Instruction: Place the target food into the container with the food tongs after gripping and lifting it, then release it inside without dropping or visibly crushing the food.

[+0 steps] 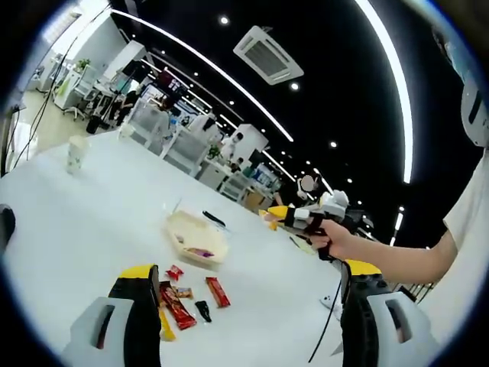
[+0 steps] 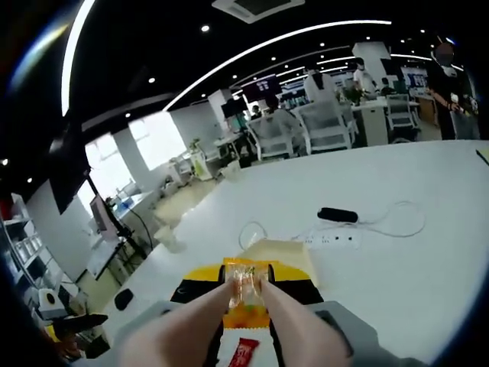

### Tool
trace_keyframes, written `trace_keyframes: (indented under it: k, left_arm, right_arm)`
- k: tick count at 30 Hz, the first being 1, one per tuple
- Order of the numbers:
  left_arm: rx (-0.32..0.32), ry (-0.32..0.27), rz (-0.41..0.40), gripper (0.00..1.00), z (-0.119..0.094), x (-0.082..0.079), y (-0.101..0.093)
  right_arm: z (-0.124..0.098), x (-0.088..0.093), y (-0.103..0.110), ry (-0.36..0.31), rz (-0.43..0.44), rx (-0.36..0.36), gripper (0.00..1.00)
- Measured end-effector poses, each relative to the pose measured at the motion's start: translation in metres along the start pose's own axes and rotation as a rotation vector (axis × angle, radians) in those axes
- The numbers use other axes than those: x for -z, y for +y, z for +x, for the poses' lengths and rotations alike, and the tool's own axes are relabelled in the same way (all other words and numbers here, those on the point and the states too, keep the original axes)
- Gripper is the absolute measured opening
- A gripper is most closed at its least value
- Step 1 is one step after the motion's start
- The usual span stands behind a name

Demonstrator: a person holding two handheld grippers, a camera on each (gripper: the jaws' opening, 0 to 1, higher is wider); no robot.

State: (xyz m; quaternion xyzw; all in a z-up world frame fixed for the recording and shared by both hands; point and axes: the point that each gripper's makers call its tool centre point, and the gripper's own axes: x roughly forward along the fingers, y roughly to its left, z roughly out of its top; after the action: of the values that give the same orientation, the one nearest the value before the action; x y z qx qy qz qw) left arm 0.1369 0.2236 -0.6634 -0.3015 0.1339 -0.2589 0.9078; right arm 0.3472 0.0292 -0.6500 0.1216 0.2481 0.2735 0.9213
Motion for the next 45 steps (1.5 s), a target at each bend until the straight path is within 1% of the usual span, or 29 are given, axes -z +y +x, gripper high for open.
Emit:
trace_keyframes:
  k: [2,7,15,19,22,24,27,29,39,45]
  left_arm:
    - [-0.001,0.0,0.002,0.99,0.0,-0.001,0.0]
    - [-0.017,-0.001,0.007,0.99,-0.002,-0.005,0.006]
    - [-0.021,0.025,0.017,0.99,-0.001,0.001,0.008]
    - [-0.023,0.028,0.018,0.99,0.001,0.001,0.009]
    - [-0.03,0.038,0.048,0.99,0.001,0.0,0.01]
    - [-0.027,0.035,0.044,0.99,0.001,-0.001,0.01]
    - [-0.019,0.006,0.023,0.99,0.002,-0.006,0.009]
    - [-0.019,0.0,0.019,0.99,0.002,-0.007,0.009]
    - [-0.028,0.012,0.019,0.99,0.003,-0.003,0.01]
    - [-0.025,-0.01,-0.001,0.99,0.001,-0.005,0.007]
  right_arm:
    - [0.002,-0.001,-0.001,0.001,0.003,0.001,0.21]
    - [0.003,-0.004,0.006,0.005,-0.009,-0.011,0.21]
    - [0.01,-0.007,0.005,0.008,-0.016,-0.014,0.21]
    - [0.014,-0.009,0.005,0.008,-0.018,-0.015,0.21]
    - [0.016,-0.012,0.006,0.008,-0.02,-0.016,0.21]
    - [0.017,-0.015,0.006,0.004,-0.021,-0.017,0.21]
    - [0.018,-0.019,0.006,0.001,-0.023,-0.017,0.21]
    - [0.019,-0.02,0.007,0.0,-0.024,-0.018,0.21]
    - [0.025,-0.03,0.01,-0.005,-0.038,-0.029,0.21]
    - [0.03,-0.035,0.01,-0.002,-0.051,-0.038,0.21]
